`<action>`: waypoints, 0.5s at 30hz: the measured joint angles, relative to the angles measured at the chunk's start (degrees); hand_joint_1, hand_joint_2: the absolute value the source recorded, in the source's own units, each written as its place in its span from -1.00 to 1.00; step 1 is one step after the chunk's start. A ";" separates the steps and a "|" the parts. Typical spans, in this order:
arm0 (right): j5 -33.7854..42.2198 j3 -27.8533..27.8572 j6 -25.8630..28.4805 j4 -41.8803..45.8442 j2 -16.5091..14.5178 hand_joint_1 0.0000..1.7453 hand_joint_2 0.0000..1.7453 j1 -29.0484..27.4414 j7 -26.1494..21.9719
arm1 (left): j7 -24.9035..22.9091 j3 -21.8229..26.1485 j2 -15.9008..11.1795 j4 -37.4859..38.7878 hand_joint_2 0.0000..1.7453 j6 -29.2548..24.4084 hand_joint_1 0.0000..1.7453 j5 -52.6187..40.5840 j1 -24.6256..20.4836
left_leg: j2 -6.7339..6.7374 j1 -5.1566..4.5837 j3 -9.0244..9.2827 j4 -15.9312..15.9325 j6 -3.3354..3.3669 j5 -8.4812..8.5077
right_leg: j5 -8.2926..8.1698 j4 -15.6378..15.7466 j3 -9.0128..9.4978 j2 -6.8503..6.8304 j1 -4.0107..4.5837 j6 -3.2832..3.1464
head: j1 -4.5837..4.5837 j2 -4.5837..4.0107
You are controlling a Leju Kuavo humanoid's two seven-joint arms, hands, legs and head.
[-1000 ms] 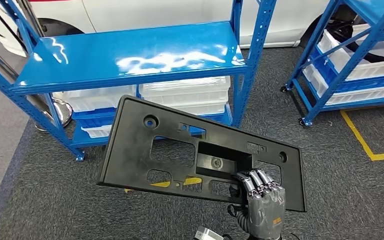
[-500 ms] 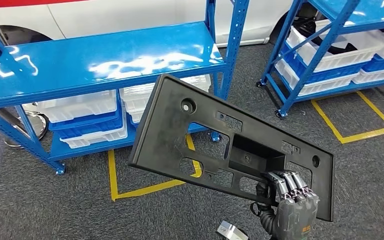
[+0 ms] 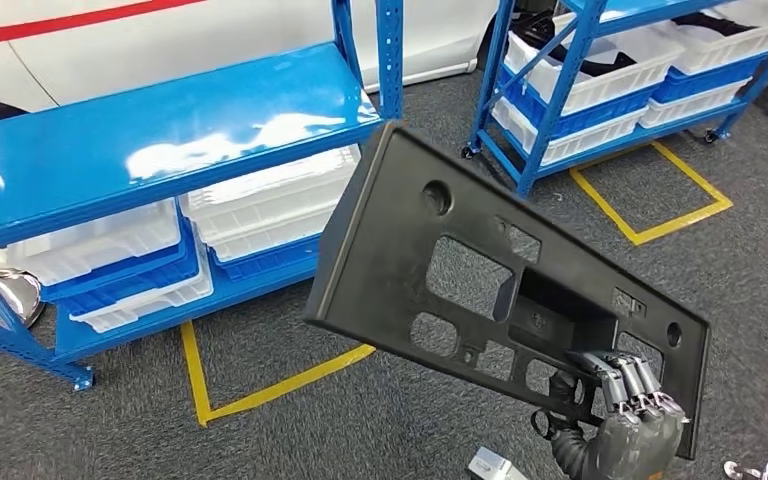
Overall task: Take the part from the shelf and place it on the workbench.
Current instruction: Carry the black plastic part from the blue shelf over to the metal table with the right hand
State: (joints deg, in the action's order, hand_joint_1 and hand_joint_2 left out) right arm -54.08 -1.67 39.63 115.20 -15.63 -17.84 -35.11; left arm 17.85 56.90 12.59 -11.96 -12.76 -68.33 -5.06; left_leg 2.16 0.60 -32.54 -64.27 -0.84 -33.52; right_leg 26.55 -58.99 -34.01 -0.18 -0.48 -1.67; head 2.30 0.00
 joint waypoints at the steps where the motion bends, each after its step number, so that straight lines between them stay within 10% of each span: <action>1: 0.47 0.10 0.00 0.05 -0.24 1.00 1.00 -0.04 -0.25 | -0.01 0.10 0.00 0.00 1.00 0.00 -1.00 0.00 0.07 | -0.89 0.03 -1.79 -3.98 -0.10 -1.94 | -0.07 -0.01 -0.08 0.54 0.02 -0.14 | -0.04 0.00; 4: 1.40 0.51 0.00 0.05 -0.63 1.00 1.00 -0.32 -0.57 | -0.04 0.33 -0.02 0.00 1.00 0.00 -1.00 0.03 0.39 | -1.68 0.03 -4.15 -8.99 -0.04 -2.27 | -0.15 -0.13 -0.12 2.56 0.17 -0.24 | -0.03 0.00; 7: 2.29 0.86 0.00 0.07 -0.81 1.00 1.00 -0.51 -0.93 | -0.05 0.40 -0.06 0.00 1.00 -0.02 -1.00 0.08 0.47 | -4.24 0.03 0.34 1.31 0.84 3.77 | -0.22 -0.37 -0.06 4.75 0.27 -0.06 | -0.02 0.00; 11: 3.48 1.17 0.00 0.26 -1.00 1.00 1.00 -0.81 -1.13 | -0.04 0.44 -0.10 0.00 1.00 -0.07 -1.00 0.09 0.26 | -5.59 -0.12 2.60 6.83 1.49 4.86 | -0.81 -0.40 -0.88 7.10 0.01 1.30 | 0.02 -0.01; 15: 4.03 1.49 0.02 0.60 -1.00 1.00 1.00 -1.21 -1.14 | -0.02 0.45 -0.04 0.00 1.00 -0.07 -1.00 0.16 0.25 | -2.64 0.10 2.99 8.07 2.74 5.80 | 2.78 -5.95 -3.51 2.96 0.13 2.18 | 0.16 0.00</action>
State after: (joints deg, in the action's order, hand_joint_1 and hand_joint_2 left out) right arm -50.04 -0.17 39.65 115.80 -16.63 -19.05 -36.24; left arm 17.82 57.35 12.55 -11.96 -12.83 -68.17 -4.81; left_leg -0.48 0.70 -29.54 -56.20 1.90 -27.72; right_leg 29.33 -64.94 -37.53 2.78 -0.36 0.51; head 2.46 0.00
